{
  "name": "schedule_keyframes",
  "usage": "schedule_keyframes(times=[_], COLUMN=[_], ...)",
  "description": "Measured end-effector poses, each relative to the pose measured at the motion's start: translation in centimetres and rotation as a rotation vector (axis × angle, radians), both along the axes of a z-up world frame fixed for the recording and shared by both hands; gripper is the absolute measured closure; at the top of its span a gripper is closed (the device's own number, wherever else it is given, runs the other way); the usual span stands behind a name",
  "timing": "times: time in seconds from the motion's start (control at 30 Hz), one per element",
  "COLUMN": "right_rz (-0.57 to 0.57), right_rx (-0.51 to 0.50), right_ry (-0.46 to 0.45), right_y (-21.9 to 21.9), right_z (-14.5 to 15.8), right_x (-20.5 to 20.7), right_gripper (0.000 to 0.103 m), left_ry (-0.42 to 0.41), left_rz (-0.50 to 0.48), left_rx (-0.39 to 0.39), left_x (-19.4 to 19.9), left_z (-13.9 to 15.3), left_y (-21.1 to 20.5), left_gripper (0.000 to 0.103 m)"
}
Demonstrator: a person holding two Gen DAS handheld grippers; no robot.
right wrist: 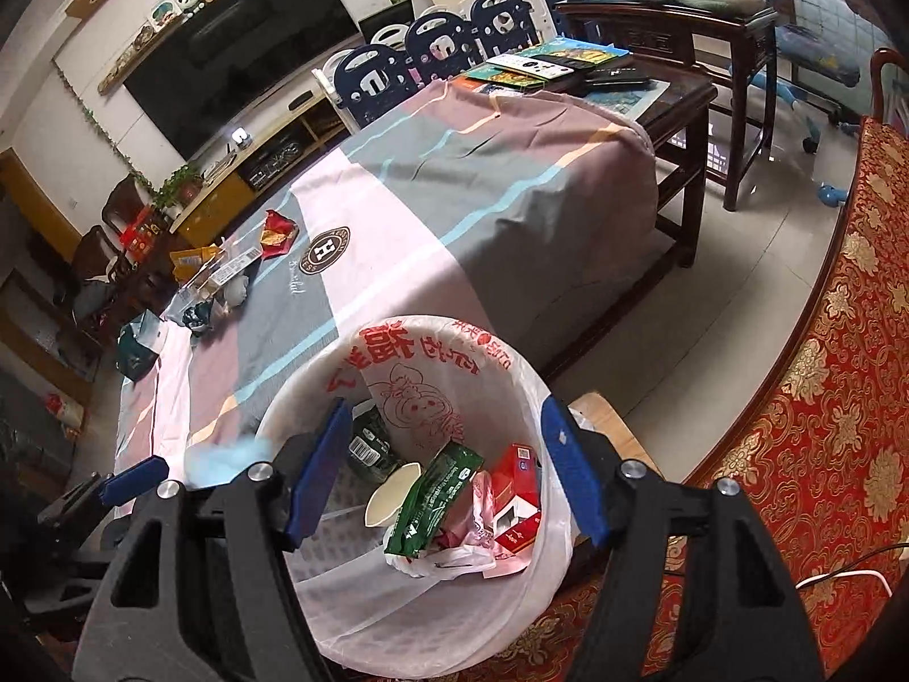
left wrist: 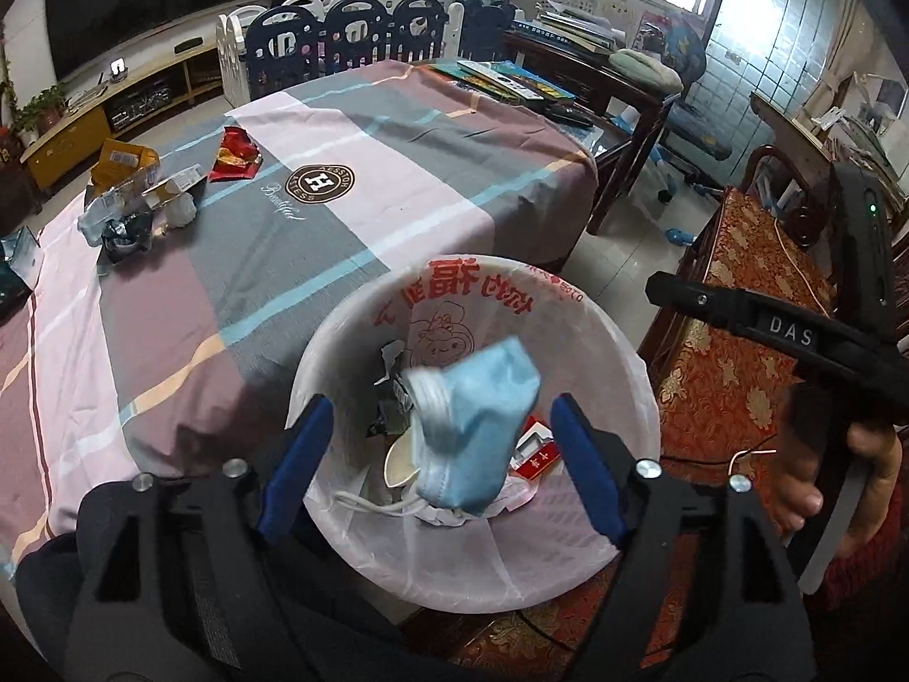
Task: Collect trash
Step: 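Open both grippers to drop the red box and blue mask into the wastebasket, then grasp the dark green crumpled bag with the left gripper while the right grasps the white ointment box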
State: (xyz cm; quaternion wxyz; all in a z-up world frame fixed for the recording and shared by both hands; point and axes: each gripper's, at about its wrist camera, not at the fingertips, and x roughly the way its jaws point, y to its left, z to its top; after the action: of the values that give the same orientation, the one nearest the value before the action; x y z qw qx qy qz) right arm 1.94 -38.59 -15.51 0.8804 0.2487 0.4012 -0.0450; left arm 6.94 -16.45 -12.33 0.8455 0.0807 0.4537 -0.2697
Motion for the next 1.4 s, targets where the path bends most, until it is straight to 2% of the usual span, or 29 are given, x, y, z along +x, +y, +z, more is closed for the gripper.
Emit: schedule_keyframes(times=[0.1,0.2,0.3,0.4,0.53,0.67,0.8,0.83,0.9,0.93,0.97,1.03,1.17,1.3,1.4], right_rz=[0.013,0.027,0.042,0.049,0.048,0.046,0.046,0.047,0.051,0.057,0.063,0.081,0.135,0.233,0.304], right_rx=[0.008,0.008,-0.009,-0.026,-0.017,-0.023,-0.024,-0.024,-0.022,-0.023,-0.026,-0.035,-0.029,-0.001,0.029], right_ry=[0.018,0.034,0.048,0.072,0.132,0.174,0.206,0.210,0.211,0.210,0.208,0.203,0.177,0.124,0.062], right_y=[0.6,1.4,2.1,2.6,3.1,3.6,4.1,4.3,4.7,5.0,5.3,6.0,8.4,12.1,16.1], right_z=[-0.6,-1.2,-1.8,-2.6,-4.2,-5.1,-5.6,-5.6,-5.6,-5.5,-5.4,-5.2,-4.7,-3.3,-1.6], right_x=[0.4,0.8,1.4,2.2,3.7,5.1,6.6,7.0,7.7,8.2,8.6,9.5,12.0,15.3,19.8], right_gripper=[0.035,0.035,0.035,0.035,0.035,0.035,0.035,0.035,0.035,0.035,0.035,0.035,0.035,0.035,0.034], left_ry=[0.016,0.013,-0.030,-0.022,0.025,0.072,0.171,0.200,0.222,0.214,0.215,0.218,0.177,0.059,-0.010], left_rz=[0.053,0.133,0.262,0.419,0.584,0.675,0.726,0.717,0.697,0.696,0.685,0.668,0.666,0.698,0.763], left_rx=[-0.014,-0.032,0.001,-0.024,-0.064,-0.121,-0.219,-0.222,-0.196,-0.180,-0.184,-0.244,-0.261,-0.219,-0.218], left_x=[1.0,3.0,6.0,10.7,18.2,24.6,30.3,31.6,33.2,33.6,33.7,32.9,28.2,21.1,16.9], left_z=[-0.3,-0.5,-0.7,-1.0,-1.7,-3.0,-5.5,-6.2,-7.6,-8.1,-8.6,-8.7,-7.3,-4.9,-4.8], left_y=[1.5,4.1,8.0,12.6,18.0,20.7,21.6,21.3,20.8,20.8,20.8,21.5,23.8,26.9,29.5], left_gripper=[0.015,0.015,0.015,0.016,0.039,0.038,0.018,0.017,0.019,0.037,0.047,0.054,0.057,0.057,0.057])
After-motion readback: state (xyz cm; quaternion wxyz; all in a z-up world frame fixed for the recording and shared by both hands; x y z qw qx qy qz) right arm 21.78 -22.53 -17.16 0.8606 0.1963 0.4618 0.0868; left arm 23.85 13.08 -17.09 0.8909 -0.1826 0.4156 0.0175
